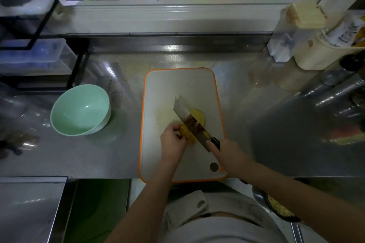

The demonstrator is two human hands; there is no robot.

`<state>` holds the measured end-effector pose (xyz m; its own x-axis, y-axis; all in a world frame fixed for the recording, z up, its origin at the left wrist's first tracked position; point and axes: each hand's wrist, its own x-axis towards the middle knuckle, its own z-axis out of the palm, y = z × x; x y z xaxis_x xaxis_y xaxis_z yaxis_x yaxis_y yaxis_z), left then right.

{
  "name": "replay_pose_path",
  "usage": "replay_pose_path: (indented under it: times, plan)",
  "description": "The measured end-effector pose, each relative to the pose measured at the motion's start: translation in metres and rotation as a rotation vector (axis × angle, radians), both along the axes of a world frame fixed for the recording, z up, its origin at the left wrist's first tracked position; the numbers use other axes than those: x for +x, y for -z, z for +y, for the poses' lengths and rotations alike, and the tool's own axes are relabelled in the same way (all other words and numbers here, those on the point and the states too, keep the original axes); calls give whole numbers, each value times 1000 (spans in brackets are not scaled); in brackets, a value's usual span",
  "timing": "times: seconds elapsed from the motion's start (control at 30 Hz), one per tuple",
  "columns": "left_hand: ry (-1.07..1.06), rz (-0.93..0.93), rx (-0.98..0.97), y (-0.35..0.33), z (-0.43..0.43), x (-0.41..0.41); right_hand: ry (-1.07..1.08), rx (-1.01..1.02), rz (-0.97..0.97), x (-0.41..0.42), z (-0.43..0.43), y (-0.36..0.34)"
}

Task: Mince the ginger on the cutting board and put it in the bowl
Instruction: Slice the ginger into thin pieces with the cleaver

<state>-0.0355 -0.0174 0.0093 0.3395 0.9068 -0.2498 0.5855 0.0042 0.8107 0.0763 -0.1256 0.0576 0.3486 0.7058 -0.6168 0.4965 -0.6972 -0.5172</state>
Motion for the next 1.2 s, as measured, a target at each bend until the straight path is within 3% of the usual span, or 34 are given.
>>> replay_pose_path:
  times: [0.37,0.73,1.2]
  plan:
    - [34,11,13,6,3,0,34,31,-31,-6,28,7]
    - [53,74,-21,12,11,0,79,-44,70,-3,4,10]
    - [32,70,-47,12,8,-5,60,20,-49,-22,15,44]
